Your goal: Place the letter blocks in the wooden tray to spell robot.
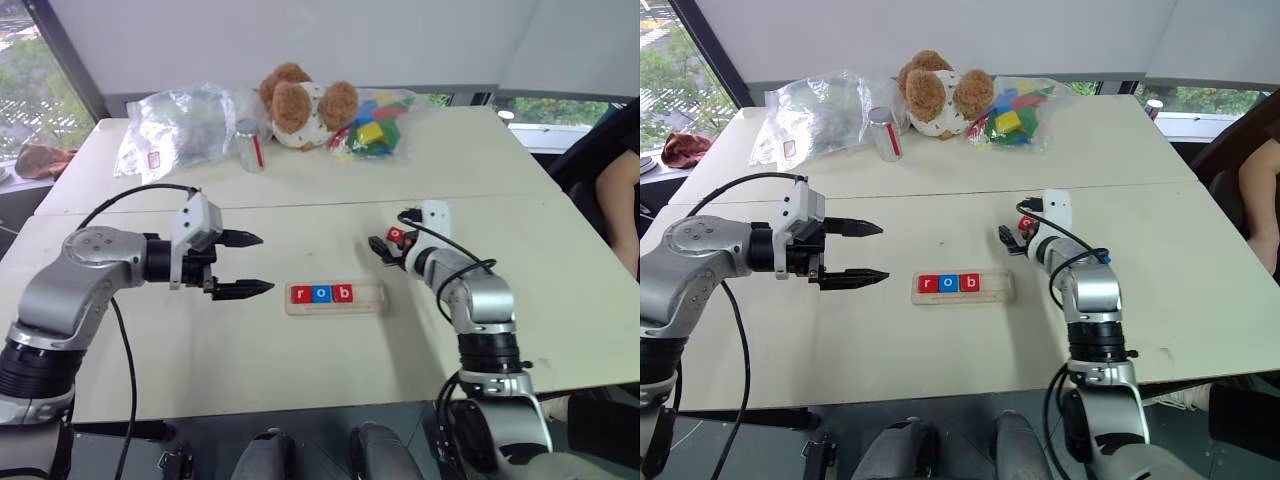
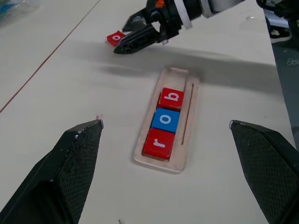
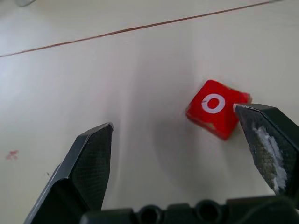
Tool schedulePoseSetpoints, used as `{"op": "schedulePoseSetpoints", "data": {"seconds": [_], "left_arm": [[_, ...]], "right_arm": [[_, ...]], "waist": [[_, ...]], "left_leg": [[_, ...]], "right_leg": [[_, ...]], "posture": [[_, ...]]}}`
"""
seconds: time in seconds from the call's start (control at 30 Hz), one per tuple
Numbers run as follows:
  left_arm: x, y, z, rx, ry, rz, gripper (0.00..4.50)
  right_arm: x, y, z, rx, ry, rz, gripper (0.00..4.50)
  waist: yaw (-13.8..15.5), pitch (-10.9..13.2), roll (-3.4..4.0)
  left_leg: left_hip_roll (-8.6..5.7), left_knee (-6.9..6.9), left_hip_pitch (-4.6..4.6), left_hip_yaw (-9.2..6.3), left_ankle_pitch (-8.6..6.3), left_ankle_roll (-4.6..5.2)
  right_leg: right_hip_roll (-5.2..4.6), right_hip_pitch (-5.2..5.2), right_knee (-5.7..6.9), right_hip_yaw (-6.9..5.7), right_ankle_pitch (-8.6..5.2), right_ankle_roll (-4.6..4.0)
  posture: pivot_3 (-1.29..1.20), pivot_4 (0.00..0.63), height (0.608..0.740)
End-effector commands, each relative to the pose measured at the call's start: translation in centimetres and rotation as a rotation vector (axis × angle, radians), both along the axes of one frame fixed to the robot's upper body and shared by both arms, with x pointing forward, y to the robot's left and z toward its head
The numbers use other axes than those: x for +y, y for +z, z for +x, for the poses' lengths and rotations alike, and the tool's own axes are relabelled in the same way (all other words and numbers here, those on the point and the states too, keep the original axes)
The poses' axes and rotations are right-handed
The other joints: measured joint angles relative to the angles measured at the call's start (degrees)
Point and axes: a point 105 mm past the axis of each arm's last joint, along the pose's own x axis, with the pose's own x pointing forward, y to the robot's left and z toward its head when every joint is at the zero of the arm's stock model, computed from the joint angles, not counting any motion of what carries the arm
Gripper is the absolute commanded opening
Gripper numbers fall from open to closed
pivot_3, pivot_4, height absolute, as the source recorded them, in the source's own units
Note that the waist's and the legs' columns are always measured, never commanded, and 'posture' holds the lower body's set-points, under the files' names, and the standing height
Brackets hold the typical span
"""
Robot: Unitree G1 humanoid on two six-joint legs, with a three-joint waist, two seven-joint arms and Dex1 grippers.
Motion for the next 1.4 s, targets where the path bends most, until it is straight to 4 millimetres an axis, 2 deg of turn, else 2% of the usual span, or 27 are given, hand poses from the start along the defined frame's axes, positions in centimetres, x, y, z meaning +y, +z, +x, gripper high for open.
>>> {"op": "schedulePoseSetpoints", "data": {"seconds": [0.03, 0.2, 0.43, 0.53, 0.67, 0.7, 0.77, 0.87, 0.93, 1.0, 1.1, 1.13, 1.23, 1.33, 1.4], "left_arm": [[0.0, 0.1, 0.2, -0.032, -0.008, 0.013, 4.5], [0.1, -0.2, 0.4, -0.037, -0.004, 0.017, 4.5], [0.2, -0.6, 0.4, -0.037, 0.007, 0.018, 4.5], [0.3, -0.8, 0.3, -0.032, 0.009, 0.02, 4.5], [0.4, -0.9, 0.3, -0.029, 0.016, 0.023, 4.5], [0.5, -1.0, 0.3, -0.027, 0.017, 0.024, 4.5], [0.5, -1.0, 0.2, -0.023, 0.014, 0.027, 4.5], [0.1, -1.2, -0.1, -0.017, -0.016, 0.034, 4.5], [-0.5, -1.3, -0.5, -0.006, -0.056, 0.037, 4.5], [-0.9, -1.6, -0.9, 0.006, -0.096, 0.047, 4.5], [-1.1, -1.9, -0.7, 0.016, -0.115, 0.048, 4.5], [-1.2, -2.0, -0.6, 0.017, -0.118, 0.048, 4.5], [-1.7, -2.6, -0.1, 0.025, -0.133, 0.051, 4.5], [-1.9, -2.8, -0.1, 0.036, -0.154, 0.056, 4.5], [-1.9, -3.0, -0.1, 0.042, -0.163, 0.066, 4.5]], "right_arm": [[-1.1, 1.1, 0.4, -0.038, -0.146, -0.03, 4.45], [-1.9, 0.4, 1.2, -0.028, -0.278, -0.054, 4.45], [0.4, -2.0, 2.5, 0.037, -0.275, 0.01, 4.45], [1.7, -2.8, 3.0, 0.062, -0.265, 0.03, 3.58], [1.7, -3.8, 3.2, 0.079, -0.274, 0.018, 1.49], [1.6, -3.9, 3.2, 0.082, -0.279, 0.019, 1.13], [1.5, -3.7, 3.0, 0.067, -0.269, 0.007, 1.11], [1.0, -1.7, 2.7, -0.027, -0.224, -0.039, 1.11], [0.2, 0.6, 1.5, -0.116, -0.182, -0.063, 1.11], [-0.6, 2.5, -1.5, -0.181, -0.12, -0.069, 1.11], [-1.1, 2.8, -5.5, -0.19, -0.042, -0.156, 1.11], [-1.1, 2.5, -6.9, -0.175, -0.01, -0.168, 1.11], [-2.9, -0.6, -11.1, -0.033, -0.065, -0.149, 1.11], [-3.3, -2.7, -13.1, 0.07, -0.126, -0.075, 1.11], [-3.2, -4.0, -13.8, 0.134, -0.164, -0.035, 1.11]], "waist": [[0.18, -0.01, -0.02], [-0.17, -0.01, -0.02], [-1.73, -0.03, -0.05], [-2.28, -0.04, -0.07], [-3.03, -0.05, -0.08], [-3.08, -0.05, -0.08], [-3.03, -0.05, -0.08], [-2.89, -0.05, -0.08], [-2.64, -0.04, -0.06], [-1.82, -0.02, -0.01], [-1.16, -0.02, -0.01], [-0.98, -0.03, -0.01], [-0.03, -0.08, -0.1], [-0.15, -0.07, -0.08], [-0.13, -0.07, -0.08]], "left_leg": [[-0.01, 0.01, 0.01, -0.02, 0.0, 0.0], [-0.04, 0.01, 0.0, 0.0, 0.01, 0.0], [0.02, -0.03, 0.02, -0.01, 0.03, -0.03], [0.03, -0.03, 0.15, 0.0, 0.04, -0.05], [0.06, -0.16, 0.71, -0.01, -0.1, 0.18], [0.06, -0.17, 0.77, -0.01, -0.17, 0.31], [0.08, -0.16, 0.79, -0.01, -0.17, 0.3], [0.09, -0.16, 0.79, -0.04, -0.17, 0.3], [0.09, -0.18, 0.77, -0.07, -0.17, 0.3], [0.09, -0.22, 0.62, -0.1, -0.19, 0.32], [0.07, -0.15, 0.4, -0.14, -0.28, 0.45], [0.05, -0.14, 0.36, -0.14, -0.3, 0.48], [0.06, -0.08, 0.4, -0.15, -0.33, 0.54], [0.06, -0.08, 0.49, -0.04, -0.32, 0.55], [0.07, -0.05, 0.66, 0.0, -0.32, 0.55]], "right_leg": [[0.0, 0.0, -0.01, 0.0, 0.0, 0.0], [0.02, 0.02, 0.01, 0.0, 0.0, 0.0], [0.11, 0.02, 0.03, 0.01, 0.0, 0.0], [0.13, 0.13, 0.04, 0.03, 0.0, 0.0], [0.13, 0.6, -0.01, 0.03, 0.0, 0.0], [0.13, 0.63, -0.01, 0.03, 0.0, 0.0], [0.14, 0.64, 0.0, 0.04, 0.0, 0.0], [0.14, 0.63, 0.0, 0.04, 0.0, 0.0], [0.14, 0.62, 0.01, 0.03, 0.0, 0.0], [0.14, 0.55, 0.01, 0.03, -0.01, 0.0], [0.13, 0.46, -0.04, 0.04, -0.01, 0.01], [0.13, 0.46, -0.09, 0.03, -0.01, 0.01], [0.16, 0.53, -0.29, 0.03, -0.02, 0.02], [0.21, 0.62, -0.4, 0.12, -0.03, 0.01], [0.22, 0.72, -0.35, 0.18, -0.02, 0.01]], "posture": [[0.0, 0.15, 0.74], [0.0, 0.15, 0.74], [0.0, 0.15, 0.74], [0.0, 0.15, 0.74], [0.0, 0.15, 0.74], [0.0, 0.15, 0.74], [0.0, 0.15, 0.74], [0.0, 0.15, 0.74], [0.0, 0.15, 0.74], [0.0, 0.15, 0.74], [0.0, 0.15, 0.74], [0.0, 0.15, 0.74], [0.0, 0.15, 0.74], [0.0, 0.15, 0.74], [0.0, 0.15, 0.74]]}}
